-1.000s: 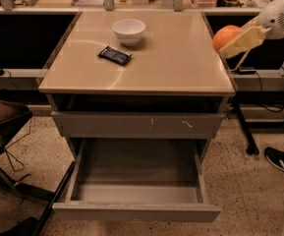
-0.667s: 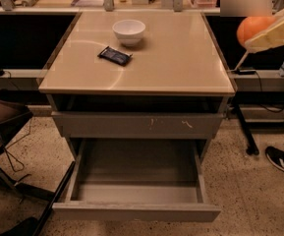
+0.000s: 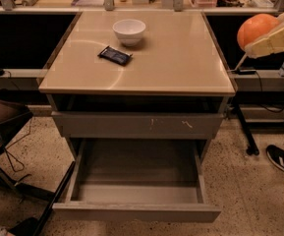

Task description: Place orange into middle drawer

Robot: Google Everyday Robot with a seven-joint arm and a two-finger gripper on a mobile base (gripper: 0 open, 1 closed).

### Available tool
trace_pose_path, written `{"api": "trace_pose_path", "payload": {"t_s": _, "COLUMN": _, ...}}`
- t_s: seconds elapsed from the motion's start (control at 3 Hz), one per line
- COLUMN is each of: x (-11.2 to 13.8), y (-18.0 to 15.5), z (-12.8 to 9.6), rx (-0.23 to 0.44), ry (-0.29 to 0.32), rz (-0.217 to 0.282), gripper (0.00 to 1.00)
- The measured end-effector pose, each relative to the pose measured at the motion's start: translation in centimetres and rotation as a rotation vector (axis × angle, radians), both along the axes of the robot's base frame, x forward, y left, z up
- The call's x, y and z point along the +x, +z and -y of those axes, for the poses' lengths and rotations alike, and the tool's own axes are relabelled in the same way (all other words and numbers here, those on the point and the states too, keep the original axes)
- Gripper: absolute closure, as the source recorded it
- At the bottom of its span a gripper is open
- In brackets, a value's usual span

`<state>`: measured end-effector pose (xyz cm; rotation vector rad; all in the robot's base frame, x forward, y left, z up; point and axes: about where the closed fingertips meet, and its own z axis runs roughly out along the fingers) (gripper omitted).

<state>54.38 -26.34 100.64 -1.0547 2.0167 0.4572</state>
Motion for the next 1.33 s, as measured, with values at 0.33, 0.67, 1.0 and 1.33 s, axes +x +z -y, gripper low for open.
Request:
{"api": "trace_pose_path", "payload": {"t_s": 0.33, "x": -1.5, "y": -0.1, "z": 0.0, "rx": -0.067, "ry": -0.01, "rz": 0.117, "gripper": 1.0}}
{"api": "trace_pose_path", "payload": {"t_s": 0.67, "x": -2.8, "y": -5.9, "z": 2.0, "rx": -0.153, "ry": -0.044, "rz": 0.187, "gripper": 1.0}}
{"api": "trace_pose_path", "payload": {"t_s": 1.0, "x": -1.9, "y": -17.3, "z": 4.7, "rx": -0.224, "ry": -0.122, "rz": 0.107, "gripper": 1.0}}
{"api": "trace_pose_path", "payload": {"t_s": 1.33, "x": 1.3, "y": -26.2, "z": 5.9, "rx": -0.269, "ry": -0.172, "rz": 0.016, "gripper": 1.0}}
